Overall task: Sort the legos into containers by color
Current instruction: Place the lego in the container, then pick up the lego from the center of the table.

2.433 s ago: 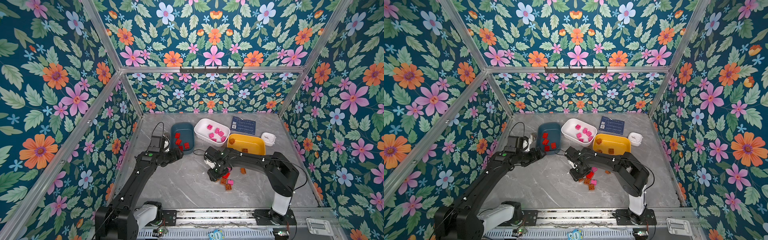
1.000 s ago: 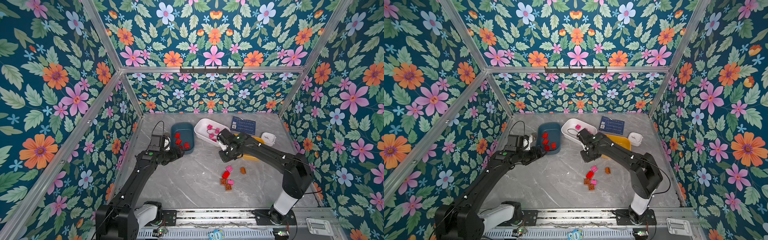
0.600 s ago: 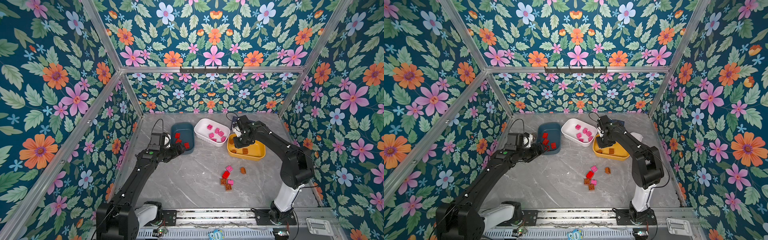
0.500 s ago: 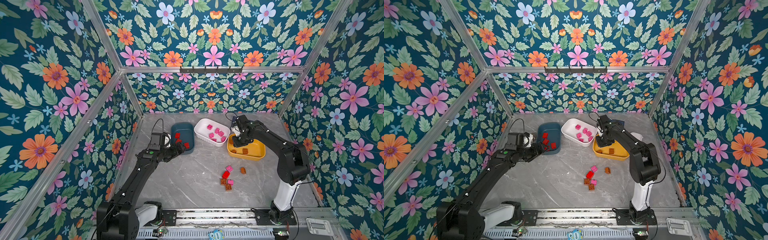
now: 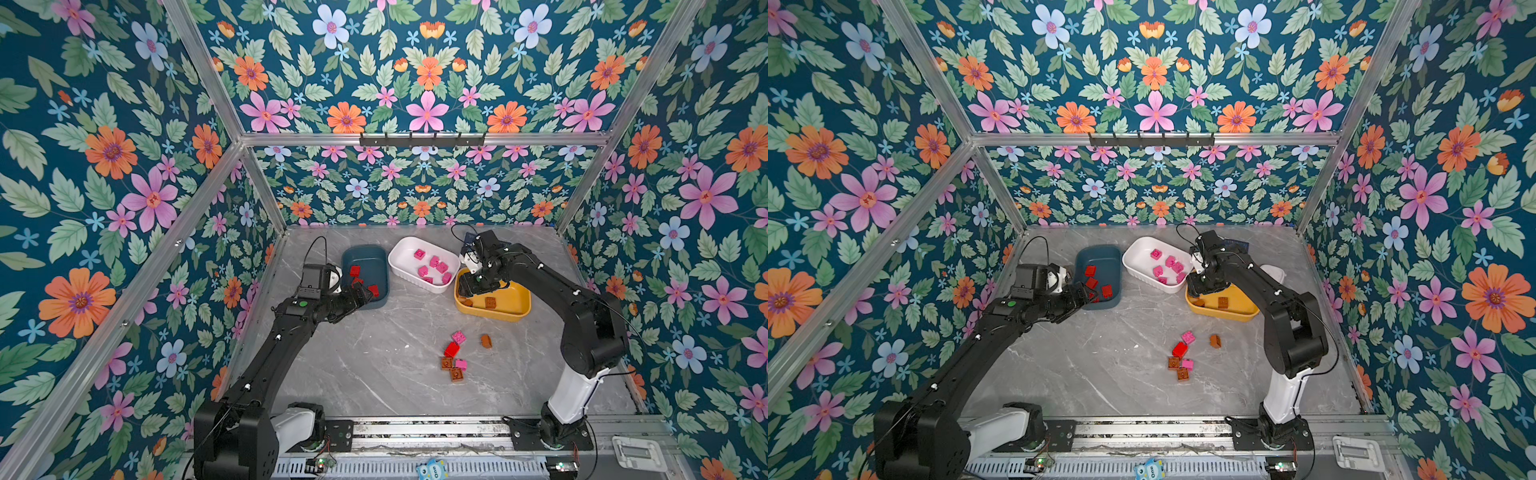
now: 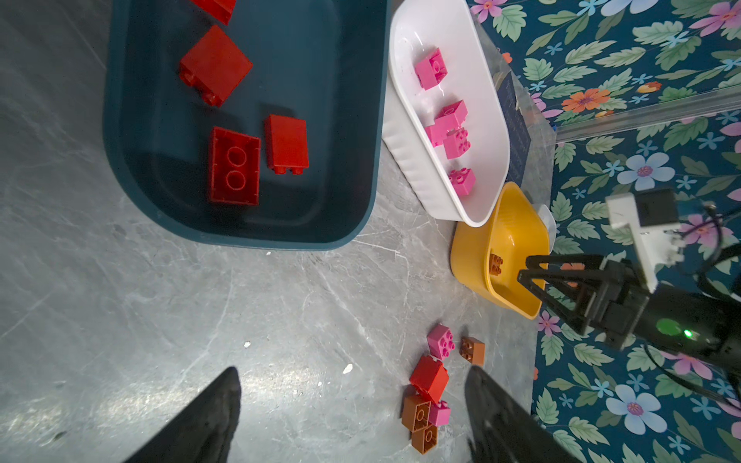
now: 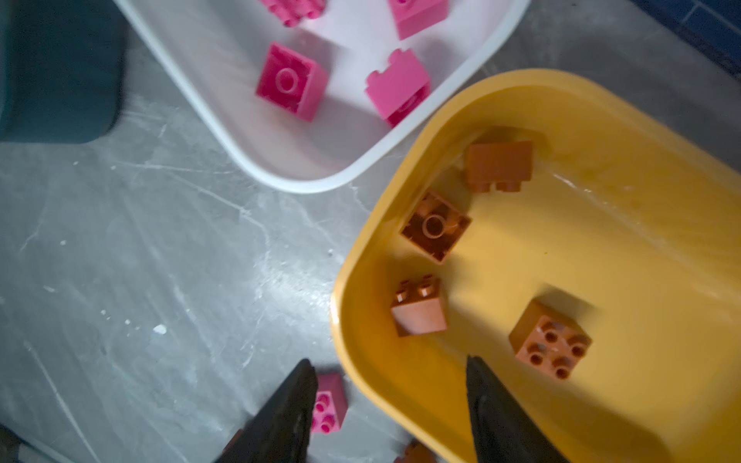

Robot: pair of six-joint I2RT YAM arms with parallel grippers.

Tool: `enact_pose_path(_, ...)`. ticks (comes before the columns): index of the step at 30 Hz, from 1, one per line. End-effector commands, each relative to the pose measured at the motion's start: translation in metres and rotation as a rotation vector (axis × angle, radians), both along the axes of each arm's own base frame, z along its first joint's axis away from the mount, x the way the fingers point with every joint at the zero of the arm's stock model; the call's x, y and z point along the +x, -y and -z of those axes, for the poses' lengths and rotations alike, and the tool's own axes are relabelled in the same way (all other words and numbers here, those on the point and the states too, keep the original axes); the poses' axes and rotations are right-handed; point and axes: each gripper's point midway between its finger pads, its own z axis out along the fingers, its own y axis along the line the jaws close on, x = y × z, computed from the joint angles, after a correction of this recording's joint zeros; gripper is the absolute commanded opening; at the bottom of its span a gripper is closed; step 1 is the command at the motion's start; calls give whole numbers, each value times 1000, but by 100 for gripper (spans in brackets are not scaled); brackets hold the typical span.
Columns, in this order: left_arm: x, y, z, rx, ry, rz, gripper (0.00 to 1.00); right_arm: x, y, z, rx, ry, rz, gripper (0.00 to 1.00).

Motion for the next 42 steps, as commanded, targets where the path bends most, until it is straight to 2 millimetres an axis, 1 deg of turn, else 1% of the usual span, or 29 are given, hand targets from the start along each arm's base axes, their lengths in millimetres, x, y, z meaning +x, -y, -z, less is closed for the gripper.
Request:
enact_pose_path(1,1,-3,-2,23,10,3,88,-35,-10,0,3,-75,-5,61)
enact_pose_path(3,1,-3,-1,25,8,2,88,-53,-14,4,-9,-102,22,61)
enact_pose_path(6,1,-3,2,27,5,3,88,-74,-15,14,-84,-110,45,62)
enact_pose_path(7,1,-3,2,27,3,4,87,-78,-15,19,-100,-116,51,63)
enact_pose_path(8,1,-3,2,28,3,5,87,-83,-17,16,-89,-105,57,63)
enact_pose_path(9,1,-3,3,31,4,4,88,-87,-19,17,-86,-101,59,63)
enact_pose_path(14,-2,-5,8,46,-7,9,88,-99,-20,41,-125,-126,29,63)
enact_pose_path(15,-3,-6,8,50,-8,10,87,-100,-21,42,-132,-123,23,63)
enact_pose_path(16,-4,-6,9,56,-11,11,88,-101,-20,54,-156,-147,19,62)
enact_pose_path(17,-4,-7,10,58,-11,10,87,-101,-21,58,-156,-153,19,62)
enact_pose_path(21,-7,-8,11,62,-12,9,88,-101,-25,68,-166,-169,-3,59)
enact_pose_path(25,-8,-9,13,68,-16,10,88,-102,-21,81,-208,-186,-22,57)
enact_pose_path(34,-9,-10,17,78,-24,15,88,-100,-12,96,-280,-196,-50,48)
enact_pose_path(39,-11,-11,18,87,-28,15,88,-96,-15,94,-283,-185,-64,38)
enact_pose_path(41,-11,-11,16,87,-25,15,88,-93,-17,88,-276,-174,-66,34)
enact_pose_path(42,-11,-11,15,85,-23,16,88,-91,-18,81,-271,-162,-70,32)
